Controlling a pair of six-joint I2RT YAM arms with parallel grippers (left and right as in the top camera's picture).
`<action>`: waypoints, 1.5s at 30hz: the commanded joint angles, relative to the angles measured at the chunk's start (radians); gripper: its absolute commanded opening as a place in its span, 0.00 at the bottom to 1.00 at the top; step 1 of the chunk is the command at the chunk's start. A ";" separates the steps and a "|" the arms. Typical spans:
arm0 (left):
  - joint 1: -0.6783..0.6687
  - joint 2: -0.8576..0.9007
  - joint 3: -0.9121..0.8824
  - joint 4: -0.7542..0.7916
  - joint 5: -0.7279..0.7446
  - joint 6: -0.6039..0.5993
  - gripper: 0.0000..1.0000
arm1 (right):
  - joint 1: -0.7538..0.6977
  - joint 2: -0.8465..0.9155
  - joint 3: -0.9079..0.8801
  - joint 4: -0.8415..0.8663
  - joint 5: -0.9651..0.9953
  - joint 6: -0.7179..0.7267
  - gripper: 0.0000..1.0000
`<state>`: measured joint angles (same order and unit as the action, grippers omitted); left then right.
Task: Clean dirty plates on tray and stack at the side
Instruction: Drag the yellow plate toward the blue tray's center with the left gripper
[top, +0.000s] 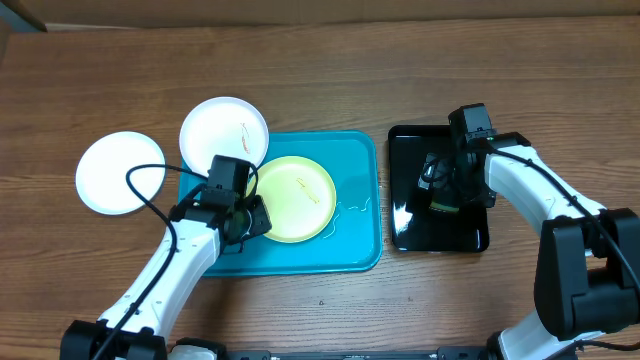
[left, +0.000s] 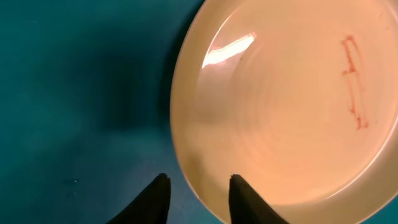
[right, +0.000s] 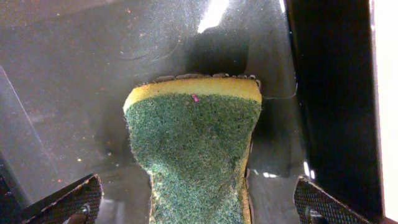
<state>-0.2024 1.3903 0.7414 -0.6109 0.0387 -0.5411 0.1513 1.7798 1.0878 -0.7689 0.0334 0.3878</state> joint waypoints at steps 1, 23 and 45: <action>-0.001 -0.005 -0.023 0.008 -0.021 -0.013 0.30 | -0.003 0.006 -0.007 0.005 0.010 0.001 1.00; -0.001 -0.005 -0.130 0.119 -0.047 0.131 0.14 | -0.003 0.006 -0.007 0.005 0.010 0.001 1.00; -0.001 -0.005 -0.130 0.193 -0.039 0.284 0.14 | -0.003 0.006 -0.007 0.071 0.010 0.001 1.00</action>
<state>-0.2024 1.3903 0.6174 -0.4187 0.0025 -0.2306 0.1513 1.7798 1.0870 -0.7303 0.0334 0.3882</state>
